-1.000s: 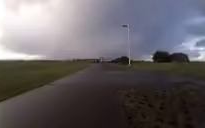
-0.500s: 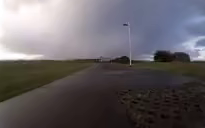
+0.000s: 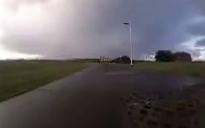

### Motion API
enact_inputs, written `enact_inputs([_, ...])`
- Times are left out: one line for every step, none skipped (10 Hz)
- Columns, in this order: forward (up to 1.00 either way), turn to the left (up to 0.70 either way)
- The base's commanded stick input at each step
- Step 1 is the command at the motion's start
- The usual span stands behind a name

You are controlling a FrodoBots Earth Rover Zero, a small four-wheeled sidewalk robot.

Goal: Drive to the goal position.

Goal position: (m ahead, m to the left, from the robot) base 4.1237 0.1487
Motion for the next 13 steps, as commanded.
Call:
enact_inputs([0.70,0.00])
enact_inputs([0.70,0.00])
enact_inputs([0.70,0.00])
enact_inputs([0.70,0.00])
enact_inputs([0.70,0.00])
enact_inputs([0.70,0.00])
enact_inputs([0.70,0.00])
enact_inputs([0.70,0.00])
enact_inputs([0.70,0.00])
enact_inputs([0.70,0.00])
enact_inputs([0.70,0.00])
enact_inputs([0.70,0.00])
enact_inputs([0.70,0.00])
